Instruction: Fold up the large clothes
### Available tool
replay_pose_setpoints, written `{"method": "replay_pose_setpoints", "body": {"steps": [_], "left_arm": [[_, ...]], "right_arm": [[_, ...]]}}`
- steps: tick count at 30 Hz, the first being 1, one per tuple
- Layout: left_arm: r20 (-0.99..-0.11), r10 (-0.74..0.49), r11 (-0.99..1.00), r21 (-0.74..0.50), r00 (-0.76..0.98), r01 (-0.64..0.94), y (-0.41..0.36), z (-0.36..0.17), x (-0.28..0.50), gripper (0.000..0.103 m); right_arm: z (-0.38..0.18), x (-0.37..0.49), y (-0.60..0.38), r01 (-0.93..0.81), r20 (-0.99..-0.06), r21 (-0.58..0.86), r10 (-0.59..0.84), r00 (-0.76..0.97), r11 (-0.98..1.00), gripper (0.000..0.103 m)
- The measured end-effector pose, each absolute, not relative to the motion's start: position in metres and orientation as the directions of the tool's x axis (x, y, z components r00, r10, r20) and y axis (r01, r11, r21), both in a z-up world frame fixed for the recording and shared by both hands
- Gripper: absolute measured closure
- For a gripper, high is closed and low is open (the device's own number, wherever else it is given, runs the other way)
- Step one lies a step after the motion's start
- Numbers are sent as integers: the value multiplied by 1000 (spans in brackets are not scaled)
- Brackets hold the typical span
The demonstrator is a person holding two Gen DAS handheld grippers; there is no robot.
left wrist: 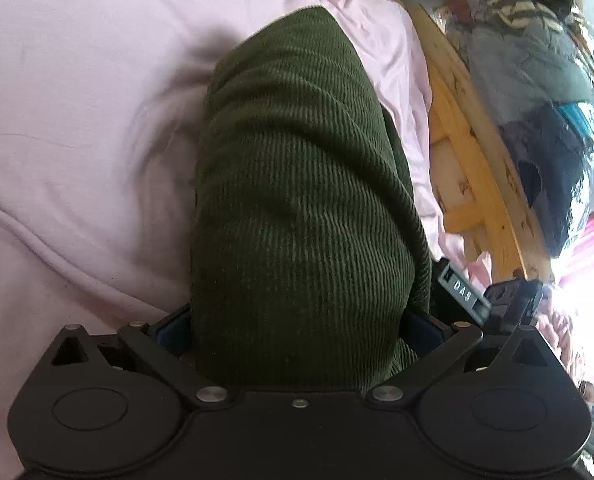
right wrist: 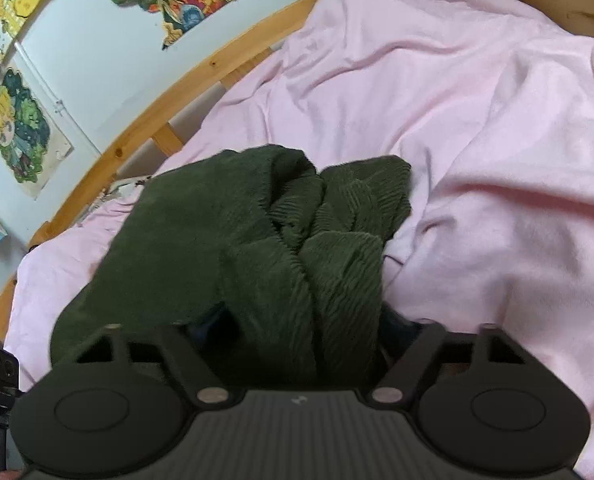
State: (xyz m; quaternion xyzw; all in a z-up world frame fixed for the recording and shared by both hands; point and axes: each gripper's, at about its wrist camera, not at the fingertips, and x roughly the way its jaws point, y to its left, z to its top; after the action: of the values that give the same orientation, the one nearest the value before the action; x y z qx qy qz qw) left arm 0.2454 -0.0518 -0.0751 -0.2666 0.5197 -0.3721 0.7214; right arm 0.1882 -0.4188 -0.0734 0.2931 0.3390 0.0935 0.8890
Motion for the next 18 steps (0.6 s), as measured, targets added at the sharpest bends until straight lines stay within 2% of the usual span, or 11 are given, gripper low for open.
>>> {"method": "replay_pose_setpoints", "body": {"steps": [1,2,3,8,11,18], "left_arm": [[-556,-811,585,-765,185,269,-53,-74,245,4],[-560,-806,591,-756,189,281,-53,-72,244,5],[-567,-800,600,-744,196,294,-54,-69,242,7],[-570,-791,611,-718,222,335,-53,-63,235,15],[-557,-794,608,-708,245,359,-53,-58,230,18],[-498,-803,596,-696,329,401,-37,-34,225,21]], "right_arm": [[-70,186,-416,26,-551,566,355,755,824,38],[-66,185,-412,10,-550,549,352,757,836,51],[-63,182,-409,-5,-545,542,356,759,840,55],[-48,168,-393,-22,-530,463,297,795,886,67],[-33,160,-378,-56,-496,392,263,827,918,69],[6,191,-357,-126,-346,417,286,893,900,70]]}}
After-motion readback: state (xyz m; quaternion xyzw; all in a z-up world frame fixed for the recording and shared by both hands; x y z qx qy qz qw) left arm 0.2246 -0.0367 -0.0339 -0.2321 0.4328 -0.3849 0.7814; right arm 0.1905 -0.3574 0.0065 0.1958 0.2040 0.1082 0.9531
